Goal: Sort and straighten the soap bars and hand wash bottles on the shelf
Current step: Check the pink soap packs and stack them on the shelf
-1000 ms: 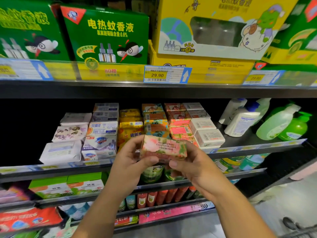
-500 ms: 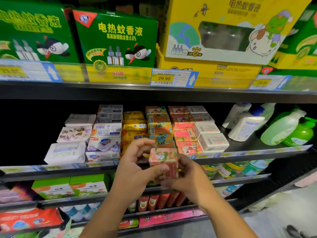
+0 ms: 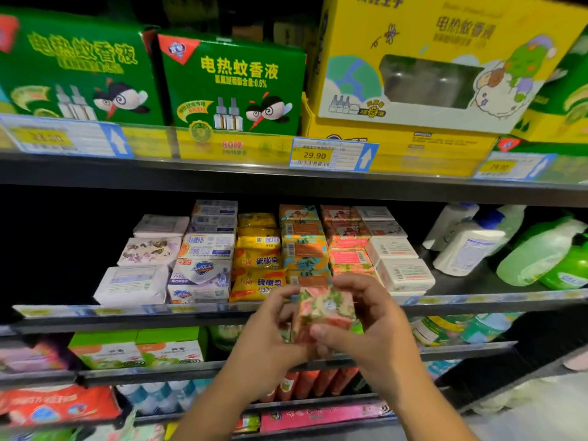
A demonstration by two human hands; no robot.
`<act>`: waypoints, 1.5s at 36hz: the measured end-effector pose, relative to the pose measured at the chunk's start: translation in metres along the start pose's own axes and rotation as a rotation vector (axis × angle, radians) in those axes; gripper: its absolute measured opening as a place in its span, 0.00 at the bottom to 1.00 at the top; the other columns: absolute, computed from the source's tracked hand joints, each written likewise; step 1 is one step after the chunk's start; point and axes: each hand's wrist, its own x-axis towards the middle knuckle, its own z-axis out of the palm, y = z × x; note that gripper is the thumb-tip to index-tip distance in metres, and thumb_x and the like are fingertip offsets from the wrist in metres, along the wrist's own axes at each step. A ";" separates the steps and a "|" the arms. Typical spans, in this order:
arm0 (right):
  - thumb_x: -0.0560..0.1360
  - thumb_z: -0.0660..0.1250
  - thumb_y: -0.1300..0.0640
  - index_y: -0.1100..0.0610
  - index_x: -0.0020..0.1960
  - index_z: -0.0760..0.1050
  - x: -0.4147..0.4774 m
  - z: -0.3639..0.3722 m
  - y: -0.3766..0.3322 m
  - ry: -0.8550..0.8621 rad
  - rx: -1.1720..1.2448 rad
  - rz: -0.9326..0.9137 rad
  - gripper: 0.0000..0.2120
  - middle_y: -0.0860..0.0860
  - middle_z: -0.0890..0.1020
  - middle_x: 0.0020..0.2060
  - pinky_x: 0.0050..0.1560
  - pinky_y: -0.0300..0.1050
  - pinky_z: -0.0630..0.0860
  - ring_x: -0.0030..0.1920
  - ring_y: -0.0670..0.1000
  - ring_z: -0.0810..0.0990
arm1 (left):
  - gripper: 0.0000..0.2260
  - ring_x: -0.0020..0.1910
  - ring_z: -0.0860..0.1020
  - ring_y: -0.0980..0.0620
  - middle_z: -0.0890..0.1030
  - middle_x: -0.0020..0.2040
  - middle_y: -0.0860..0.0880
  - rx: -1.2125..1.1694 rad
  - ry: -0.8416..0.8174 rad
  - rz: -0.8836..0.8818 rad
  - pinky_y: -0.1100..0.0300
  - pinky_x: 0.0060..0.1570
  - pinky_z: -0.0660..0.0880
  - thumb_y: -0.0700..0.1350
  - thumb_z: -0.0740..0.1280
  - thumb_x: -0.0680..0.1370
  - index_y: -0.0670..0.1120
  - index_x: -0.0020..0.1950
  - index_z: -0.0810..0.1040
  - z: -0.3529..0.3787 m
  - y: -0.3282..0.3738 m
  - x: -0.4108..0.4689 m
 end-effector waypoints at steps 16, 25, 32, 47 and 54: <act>0.75 0.70 0.39 0.65 0.44 0.79 0.011 -0.037 0.031 -0.175 -0.099 0.588 0.26 0.61 0.76 0.30 0.26 0.41 0.62 0.24 0.52 0.69 | 0.11 0.20 0.68 0.52 0.78 0.28 0.49 -0.059 0.211 -0.398 0.65 0.23 0.62 0.53 0.67 0.80 0.45 0.53 0.78 0.010 -0.010 0.015; 0.80 0.67 0.48 0.53 0.56 0.77 0.025 -0.050 0.024 -0.176 0.024 0.511 0.10 0.51 0.81 0.36 0.28 0.44 0.73 0.31 0.53 0.80 | 0.12 0.32 0.80 0.47 0.78 0.39 0.45 -0.030 0.235 -0.241 0.58 0.28 0.68 0.51 0.62 0.82 0.63 0.64 0.76 0.026 0.010 0.015; 0.78 0.62 0.39 0.43 0.54 0.79 0.031 -0.037 0.018 -0.159 0.302 0.448 0.12 0.48 0.87 0.48 0.54 0.53 0.81 0.48 0.52 0.86 | 0.09 0.56 0.80 0.39 0.80 0.58 0.45 -0.135 0.351 -0.062 0.45 0.55 0.79 0.55 0.67 0.78 0.58 0.57 0.78 0.031 0.024 0.002; 0.73 0.73 0.68 0.46 0.53 0.83 0.042 -0.014 -0.004 -0.234 0.288 0.245 0.18 0.49 0.85 0.51 0.49 0.45 0.81 0.53 0.51 0.84 | 0.30 0.63 0.68 0.67 0.70 0.62 0.68 0.845 0.210 0.306 0.71 0.60 0.65 0.63 0.73 0.71 0.72 0.69 0.64 -0.017 0.036 -0.006; 0.76 0.71 0.66 0.48 0.54 0.82 0.054 0.049 -0.008 -0.235 0.307 0.247 0.15 0.50 0.85 0.53 0.49 0.46 0.81 0.52 0.52 0.84 | 0.32 0.54 0.69 0.56 0.74 0.55 0.56 1.146 0.267 0.402 0.55 0.51 0.73 0.68 0.68 0.68 0.55 0.68 0.71 -0.080 0.023 -0.004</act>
